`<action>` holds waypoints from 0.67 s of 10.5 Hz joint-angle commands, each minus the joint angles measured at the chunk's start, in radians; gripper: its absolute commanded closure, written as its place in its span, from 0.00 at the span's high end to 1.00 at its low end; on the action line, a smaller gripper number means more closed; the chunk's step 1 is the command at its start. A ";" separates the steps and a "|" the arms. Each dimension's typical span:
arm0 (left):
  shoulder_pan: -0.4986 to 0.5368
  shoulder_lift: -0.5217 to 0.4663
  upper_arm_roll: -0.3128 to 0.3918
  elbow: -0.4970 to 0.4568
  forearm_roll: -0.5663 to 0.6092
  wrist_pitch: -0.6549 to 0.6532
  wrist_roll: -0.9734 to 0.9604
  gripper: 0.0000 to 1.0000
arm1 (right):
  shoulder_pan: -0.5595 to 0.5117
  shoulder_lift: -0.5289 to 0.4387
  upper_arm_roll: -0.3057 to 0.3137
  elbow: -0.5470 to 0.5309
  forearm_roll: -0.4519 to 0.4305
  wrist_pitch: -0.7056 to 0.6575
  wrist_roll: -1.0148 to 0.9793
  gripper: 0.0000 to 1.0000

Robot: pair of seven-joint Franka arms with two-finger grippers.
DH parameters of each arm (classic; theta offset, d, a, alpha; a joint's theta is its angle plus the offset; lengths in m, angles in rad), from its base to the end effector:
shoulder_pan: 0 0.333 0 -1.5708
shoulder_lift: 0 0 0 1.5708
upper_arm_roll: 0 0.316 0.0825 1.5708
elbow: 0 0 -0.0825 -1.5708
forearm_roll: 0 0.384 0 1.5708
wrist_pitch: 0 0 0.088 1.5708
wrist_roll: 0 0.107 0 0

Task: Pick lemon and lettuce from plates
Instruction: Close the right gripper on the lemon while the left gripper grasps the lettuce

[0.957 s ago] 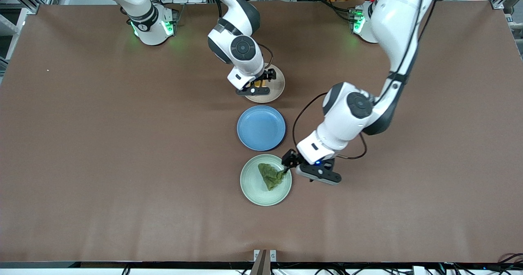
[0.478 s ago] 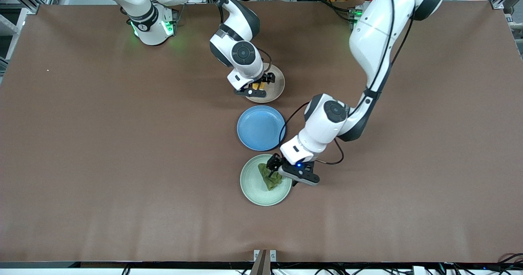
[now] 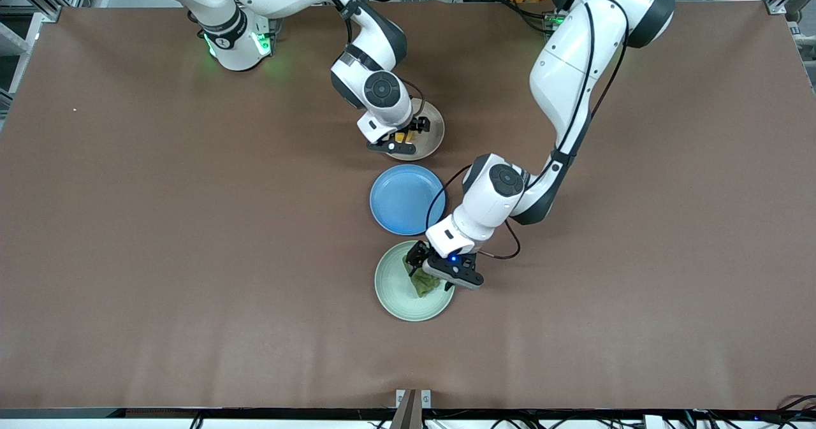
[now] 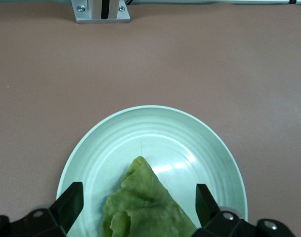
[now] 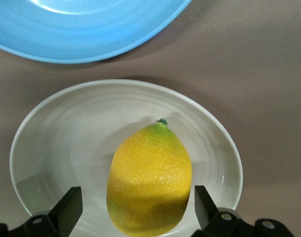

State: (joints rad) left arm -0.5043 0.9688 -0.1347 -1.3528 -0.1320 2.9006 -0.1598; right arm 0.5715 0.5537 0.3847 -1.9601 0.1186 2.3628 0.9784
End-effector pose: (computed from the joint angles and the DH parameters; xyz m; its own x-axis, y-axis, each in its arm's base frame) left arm 0.6457 -0.4316 0.2037 0.8588 -0.1571 0.4876 -0.3276 -0.9002 0.2870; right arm 0.3521 0.4922 0.2002 0.9446 -0.1401 -0.2969 -0.1581 -0.9867 -0.0374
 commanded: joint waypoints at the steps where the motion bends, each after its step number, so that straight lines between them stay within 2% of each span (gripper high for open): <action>1: -0.019 0.041 0.010 0.044 0.022 0.012 -0.003 1.00 | 0.002 0.006 0.006 0.004 0.003 0.009 0.032 0.54; 2: -0.022 0.051 0.010 0.043 0.023 0.012 -0.003 1.00 | 0.002 0.005 0.006 0.004 0.003 0.004 0.031 0.38; 3: -0.025 0.056 0.012 0.043 0.025 0.012 0.002 1.00 | 0.002 0.003 0.011 0.004 0.003 0.003 0.032 0.32; 4: -0.028 0.057 0.015 0.041 0.025 0.012 0.011 0.98 | 0.001 -0.003 0.020 0.018 0.003 -0.006 0.031 0.16; 5: -0.029 0.060 0.018 0.041 0.026 0.012 0.022 0.87 | -0.002 -0.014 0.020 0.032 0.003 -0.034 0.028 0.03; 6: -0.033 0.059 0.024 0.040 0.031 0.011 0.029 0.75 | -0.008 -0.032 0.020 0.058 0.003 -0.090 0.029 0.02; 7: -0.031 0.059 0.027 0.038 0.063 0.009 0.032 0.60 | -0.019 -0.056 0.020 0.088 0.003 -0.171 0.020 0.01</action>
State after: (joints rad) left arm -0.5261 1.0128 -0.1237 -1.3385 -0.1121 2.9020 -0.1359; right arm 0.5692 0.5458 0.3976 -1.9048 0.1188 2.2852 0.9903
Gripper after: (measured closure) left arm 0.145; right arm 0.339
